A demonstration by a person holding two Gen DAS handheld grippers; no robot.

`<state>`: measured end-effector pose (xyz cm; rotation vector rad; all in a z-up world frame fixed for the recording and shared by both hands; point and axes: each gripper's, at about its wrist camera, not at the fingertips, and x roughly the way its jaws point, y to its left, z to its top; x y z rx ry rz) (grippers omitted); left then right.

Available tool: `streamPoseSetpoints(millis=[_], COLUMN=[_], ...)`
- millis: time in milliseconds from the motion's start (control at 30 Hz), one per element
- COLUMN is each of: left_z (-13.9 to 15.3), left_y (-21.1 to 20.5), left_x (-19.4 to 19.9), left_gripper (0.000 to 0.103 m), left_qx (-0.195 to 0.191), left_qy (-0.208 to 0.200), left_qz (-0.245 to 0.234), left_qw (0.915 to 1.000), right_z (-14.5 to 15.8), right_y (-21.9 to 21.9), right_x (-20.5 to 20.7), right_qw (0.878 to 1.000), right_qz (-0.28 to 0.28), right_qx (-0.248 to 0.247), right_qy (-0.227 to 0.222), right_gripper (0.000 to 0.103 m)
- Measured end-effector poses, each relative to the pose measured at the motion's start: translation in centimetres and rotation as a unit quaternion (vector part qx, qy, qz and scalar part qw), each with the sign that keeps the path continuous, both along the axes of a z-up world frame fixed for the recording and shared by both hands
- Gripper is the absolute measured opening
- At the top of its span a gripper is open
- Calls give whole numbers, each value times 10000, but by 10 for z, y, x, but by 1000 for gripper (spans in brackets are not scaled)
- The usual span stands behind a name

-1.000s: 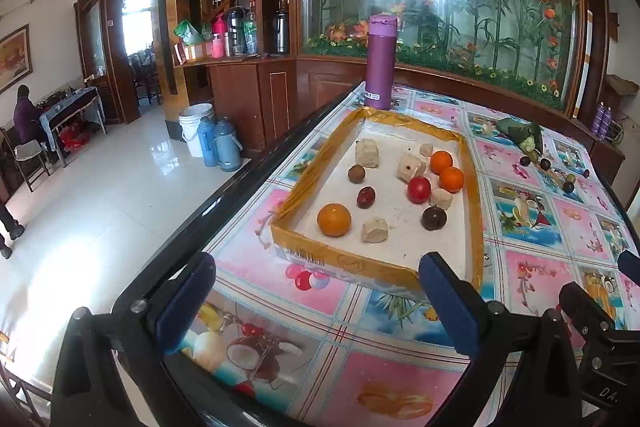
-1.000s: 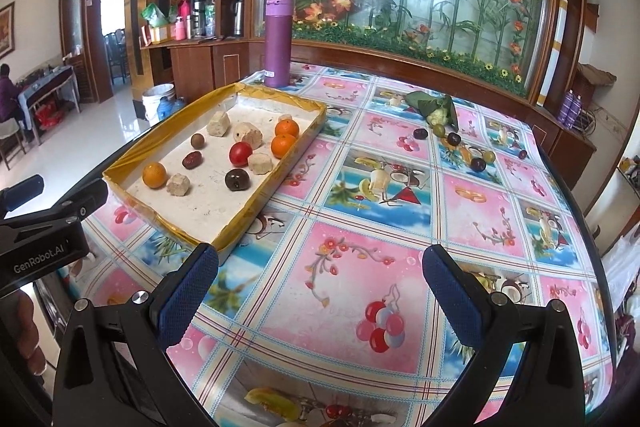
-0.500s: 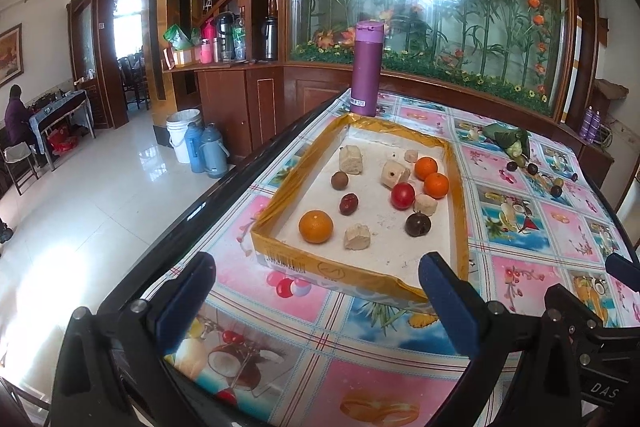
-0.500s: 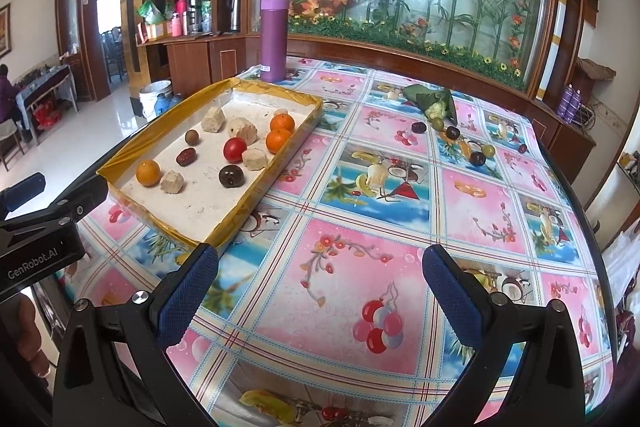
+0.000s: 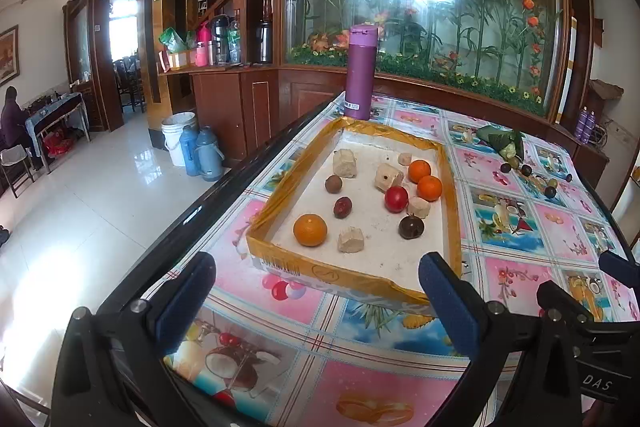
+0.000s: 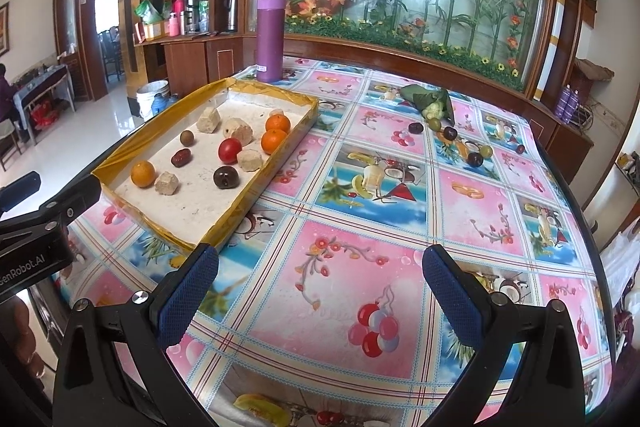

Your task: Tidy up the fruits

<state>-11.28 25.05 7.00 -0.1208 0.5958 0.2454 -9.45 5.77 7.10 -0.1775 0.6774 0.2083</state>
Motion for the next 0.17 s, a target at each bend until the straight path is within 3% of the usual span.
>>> streamPoseSetpoints(millis=[167], left_z=[1], left_y=[3], left_x=[1], left_gripper=[103], left_qx=[-34], left_qy=[-4], left_qz=[41], left_qw=[10000], right_z=[0], right_y=[0], right_x=[0], right_qw=[10000], right_qz=[-9], right_qx=[-27], right_qy=[-27], right_gripper=[103])
